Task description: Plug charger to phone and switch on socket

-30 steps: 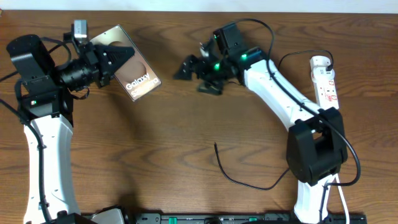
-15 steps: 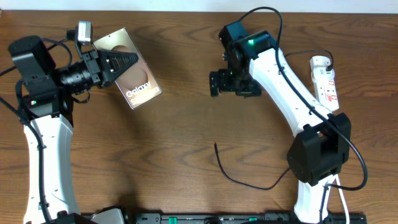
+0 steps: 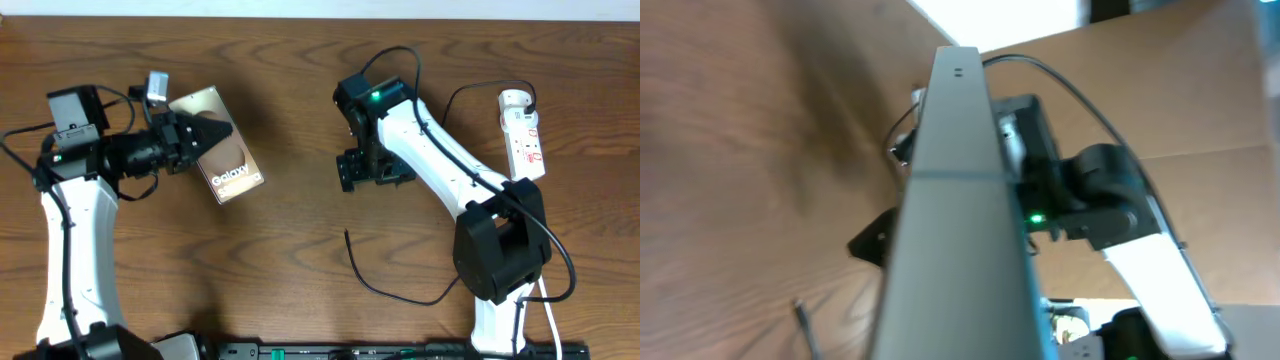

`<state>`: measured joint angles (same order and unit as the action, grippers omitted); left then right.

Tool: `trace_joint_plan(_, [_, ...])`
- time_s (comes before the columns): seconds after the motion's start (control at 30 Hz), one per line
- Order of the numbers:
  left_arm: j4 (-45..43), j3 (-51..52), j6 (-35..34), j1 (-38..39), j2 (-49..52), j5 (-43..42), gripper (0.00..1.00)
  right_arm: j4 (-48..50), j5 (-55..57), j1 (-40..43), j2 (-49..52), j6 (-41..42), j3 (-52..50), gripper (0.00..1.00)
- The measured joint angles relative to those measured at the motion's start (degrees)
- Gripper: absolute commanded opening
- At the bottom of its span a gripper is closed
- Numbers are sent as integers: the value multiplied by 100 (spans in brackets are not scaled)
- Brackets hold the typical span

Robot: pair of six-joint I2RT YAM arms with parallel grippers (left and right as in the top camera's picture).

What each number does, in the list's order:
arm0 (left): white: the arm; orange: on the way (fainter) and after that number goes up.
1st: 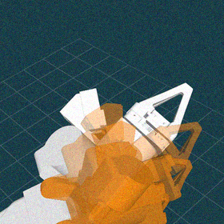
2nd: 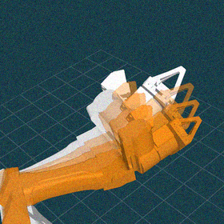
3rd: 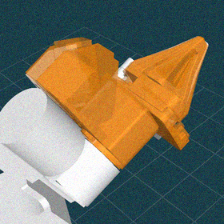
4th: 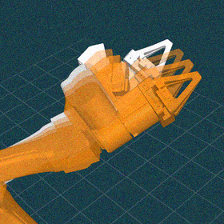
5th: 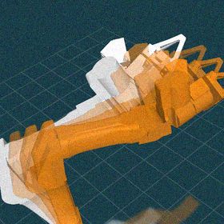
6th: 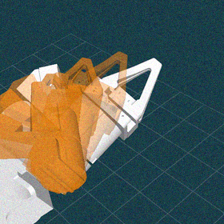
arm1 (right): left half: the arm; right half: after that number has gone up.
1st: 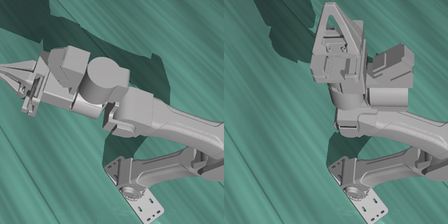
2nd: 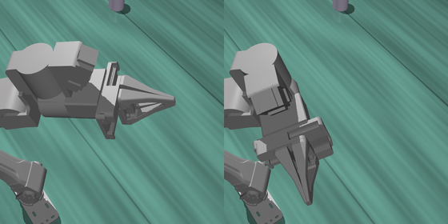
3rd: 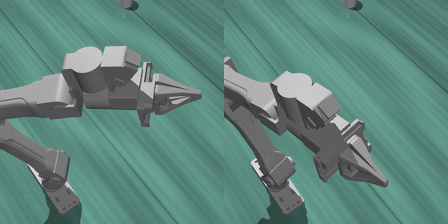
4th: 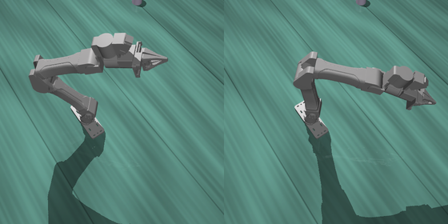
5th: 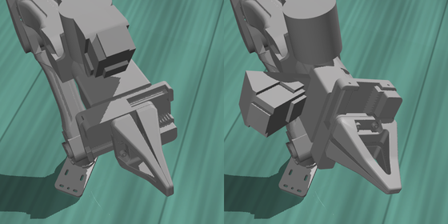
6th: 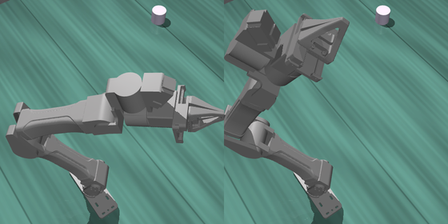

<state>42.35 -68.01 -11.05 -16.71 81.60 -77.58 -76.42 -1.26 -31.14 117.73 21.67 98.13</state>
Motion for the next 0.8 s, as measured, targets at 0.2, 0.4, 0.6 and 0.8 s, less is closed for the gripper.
trace_joint_plan(0.2, [413, 0, 813, -2, 619, 328, 8, 280, -9, -160, 0, 70, -575, 84])
trace_joint_plan(0.4, [411, 0, 1279, -2, 1375, 166, 7, 566, -149, -398, 0, 162, -1064, 83])
trace_joint_plan(0.6, [382, 2, 1692, -2, 2105, -201, 7, 940, -415, -647, 0, 201, -1460, 82])
trace_joint_plan(0.8, [374, 2, 1941, -2, 2406, -289, 7, 1121, -592, -883, 0, 271, -1733, 81])
